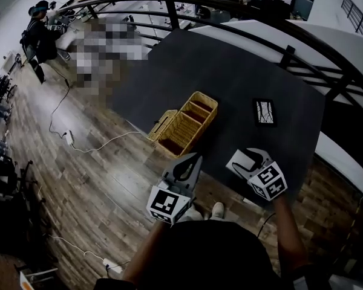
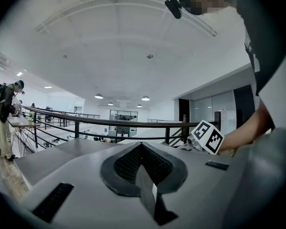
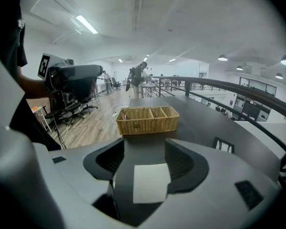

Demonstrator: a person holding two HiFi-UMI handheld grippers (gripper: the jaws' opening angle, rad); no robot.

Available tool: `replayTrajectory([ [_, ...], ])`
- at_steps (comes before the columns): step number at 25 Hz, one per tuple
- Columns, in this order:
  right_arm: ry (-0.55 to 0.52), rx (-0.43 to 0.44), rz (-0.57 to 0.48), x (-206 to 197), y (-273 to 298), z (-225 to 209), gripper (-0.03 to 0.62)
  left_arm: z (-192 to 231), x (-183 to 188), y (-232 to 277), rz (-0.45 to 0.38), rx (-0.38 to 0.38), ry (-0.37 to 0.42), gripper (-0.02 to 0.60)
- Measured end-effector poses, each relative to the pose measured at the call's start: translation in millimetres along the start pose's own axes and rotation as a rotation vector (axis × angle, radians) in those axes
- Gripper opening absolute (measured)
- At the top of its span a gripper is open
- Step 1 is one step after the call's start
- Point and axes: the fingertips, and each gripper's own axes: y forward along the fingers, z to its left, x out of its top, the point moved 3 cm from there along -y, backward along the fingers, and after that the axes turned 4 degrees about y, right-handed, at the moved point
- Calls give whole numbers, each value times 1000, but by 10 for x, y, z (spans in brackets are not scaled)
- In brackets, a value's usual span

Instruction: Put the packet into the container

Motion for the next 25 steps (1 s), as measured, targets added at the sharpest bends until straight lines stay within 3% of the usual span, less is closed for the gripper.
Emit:
replayTrajectory([
  [3,21,15,71,-146,133,-33,342,53,-1,-5,-5,0,-4,6],
  [9,5,7,224,-557,408,-130,428,143,-30,-12,-7,12,-9,6],
  [12,-14,0,304,-742,552,-188,512,208,-40,-21,-5,27,-12,6],
  [25,-37,4,439,-1056,795,-246,535,347,-40,-132,-2,70,-13,6],
])
